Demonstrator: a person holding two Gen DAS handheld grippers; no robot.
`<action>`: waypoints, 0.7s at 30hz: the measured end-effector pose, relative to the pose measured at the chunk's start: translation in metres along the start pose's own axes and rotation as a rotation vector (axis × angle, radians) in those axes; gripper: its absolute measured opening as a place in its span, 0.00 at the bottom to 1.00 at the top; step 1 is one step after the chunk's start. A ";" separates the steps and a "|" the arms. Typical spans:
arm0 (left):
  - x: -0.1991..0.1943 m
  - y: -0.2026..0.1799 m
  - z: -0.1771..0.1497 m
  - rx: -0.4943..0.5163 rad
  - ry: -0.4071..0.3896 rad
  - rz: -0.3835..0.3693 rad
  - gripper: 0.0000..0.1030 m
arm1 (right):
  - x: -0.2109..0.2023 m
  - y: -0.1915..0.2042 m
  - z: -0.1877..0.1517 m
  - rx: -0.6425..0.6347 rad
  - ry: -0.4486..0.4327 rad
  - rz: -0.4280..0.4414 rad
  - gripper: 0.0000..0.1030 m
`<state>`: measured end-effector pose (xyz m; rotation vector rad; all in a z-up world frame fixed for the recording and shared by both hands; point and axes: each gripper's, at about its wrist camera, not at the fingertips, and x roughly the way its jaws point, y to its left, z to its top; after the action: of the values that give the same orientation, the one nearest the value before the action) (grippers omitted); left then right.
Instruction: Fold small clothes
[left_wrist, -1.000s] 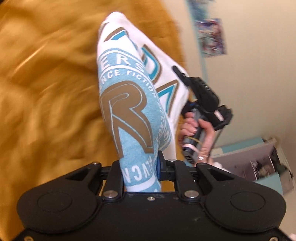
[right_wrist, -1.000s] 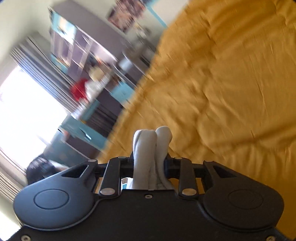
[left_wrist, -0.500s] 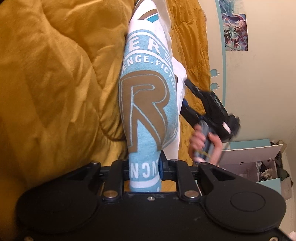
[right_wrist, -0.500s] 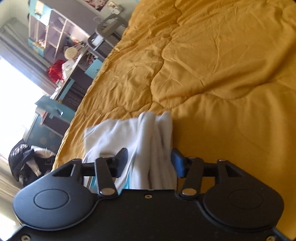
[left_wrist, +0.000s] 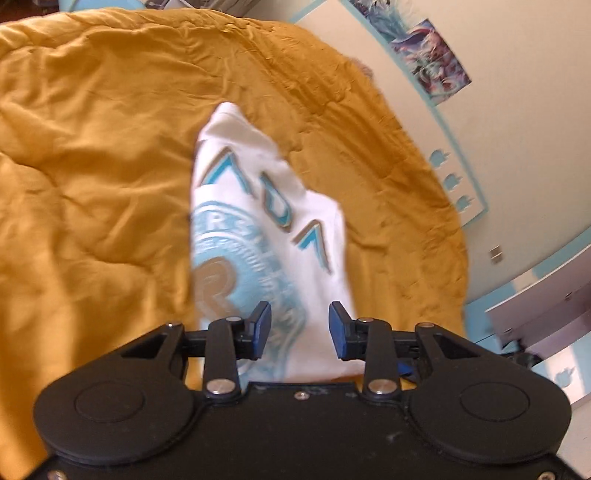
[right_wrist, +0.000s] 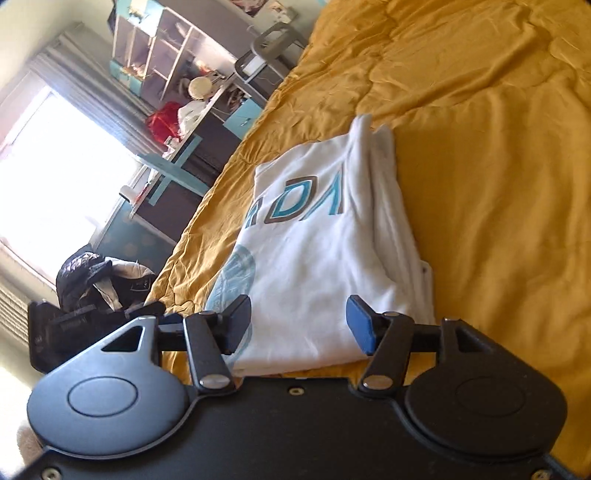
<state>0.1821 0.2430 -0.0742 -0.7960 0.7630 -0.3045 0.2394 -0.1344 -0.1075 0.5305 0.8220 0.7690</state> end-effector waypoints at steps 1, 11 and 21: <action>0.009 0.001 0.001 -0.013 0.012 0.000 0.34 | 0.006 -0.001 0.001 -0.007 0.001 -0.012 0.59; 0.056 0.057 -0.019 -0.213 0.138 0.093 0.19 | 0.021 -0.049 -0.018 0.139 0.006 0.006 0.51; 0.039 0.011 0.040 -0.062 -0.029 -0.014 0.37 | 0.017 -0.018 0.065 -0.053 -0.231 -0.117 0.60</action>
<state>0.2381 0.2517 -0.0836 -0.8630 0.7425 -0.2828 0.3064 -0.1406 -0.0892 0.5087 0.6116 0.6074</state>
